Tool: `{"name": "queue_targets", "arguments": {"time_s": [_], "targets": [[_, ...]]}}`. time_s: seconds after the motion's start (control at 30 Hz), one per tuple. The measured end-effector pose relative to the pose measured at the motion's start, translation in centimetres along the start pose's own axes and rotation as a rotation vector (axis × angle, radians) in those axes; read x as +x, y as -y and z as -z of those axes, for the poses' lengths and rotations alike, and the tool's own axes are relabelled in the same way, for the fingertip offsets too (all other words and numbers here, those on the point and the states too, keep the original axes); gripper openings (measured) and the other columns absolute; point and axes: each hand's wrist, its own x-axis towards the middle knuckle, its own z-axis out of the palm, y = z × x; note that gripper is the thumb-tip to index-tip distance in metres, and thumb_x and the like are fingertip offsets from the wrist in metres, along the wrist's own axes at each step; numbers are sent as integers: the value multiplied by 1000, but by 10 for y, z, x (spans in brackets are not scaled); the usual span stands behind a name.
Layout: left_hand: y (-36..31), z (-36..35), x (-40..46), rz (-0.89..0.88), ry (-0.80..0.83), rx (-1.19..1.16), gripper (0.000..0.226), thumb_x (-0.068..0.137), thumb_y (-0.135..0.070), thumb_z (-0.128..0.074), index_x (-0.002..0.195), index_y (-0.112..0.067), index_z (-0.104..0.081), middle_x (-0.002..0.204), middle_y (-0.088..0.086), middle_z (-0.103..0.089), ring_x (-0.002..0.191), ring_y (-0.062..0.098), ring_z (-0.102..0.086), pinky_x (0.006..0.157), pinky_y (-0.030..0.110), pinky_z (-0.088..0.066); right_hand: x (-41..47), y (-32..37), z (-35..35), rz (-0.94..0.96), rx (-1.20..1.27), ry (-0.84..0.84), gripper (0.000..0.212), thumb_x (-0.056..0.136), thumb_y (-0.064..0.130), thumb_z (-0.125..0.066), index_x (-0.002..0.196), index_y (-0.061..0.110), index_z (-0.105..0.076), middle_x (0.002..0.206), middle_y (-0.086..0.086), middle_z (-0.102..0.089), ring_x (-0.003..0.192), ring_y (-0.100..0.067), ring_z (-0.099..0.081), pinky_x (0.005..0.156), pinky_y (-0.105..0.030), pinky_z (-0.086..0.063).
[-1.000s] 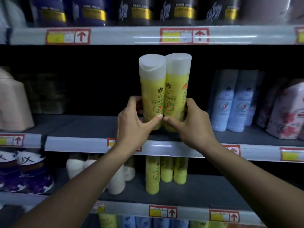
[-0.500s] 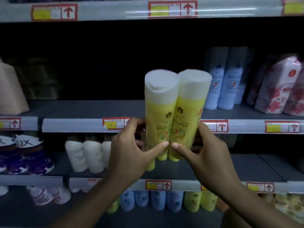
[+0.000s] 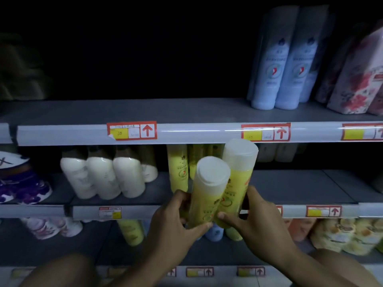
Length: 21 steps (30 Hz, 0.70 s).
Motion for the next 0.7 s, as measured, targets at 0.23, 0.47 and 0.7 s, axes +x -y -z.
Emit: {"name": "queue_targets", "arguments": {"time_s": [0.23, 0.47, 0.7], "targets": [[19, -21, 26, 60, -48, -3, 56, 63, -53, -92, 104, -35, -59, 95, -17, -75, 87, 3, -73, 73, 45, -64, 30, -18, -19, -39, -2, 57, 55, 72, 65, -79, 107, 34, -50, 94, 9, -74, 91, -16, -72, 72, -48, -59], [26, -33, 68, 102, -166, 13, 45, 69, -39, -95, 98, -34, -60, 88, -23, -72, 76, -6, -69, 67, 37, -62, 68, -23, -37, -5, -56, 58, 64, 73, 53, -85, 121, 28, -49, 111, 3, -75, 101, -27, -72, 76, -48, -58], [36, -45, 82, 74, -270, 47, 51, 65, -47, -95, 98, -36, -58, 94, -18, -70, 80, -3, -69, 68, 38, -62, 92, -32, -50, -57, -29, 27, 61, 74, 53, -86, 119, 29, -53, 108, 7, -76, 104, -23, -72, 82, -45, -59]]}}
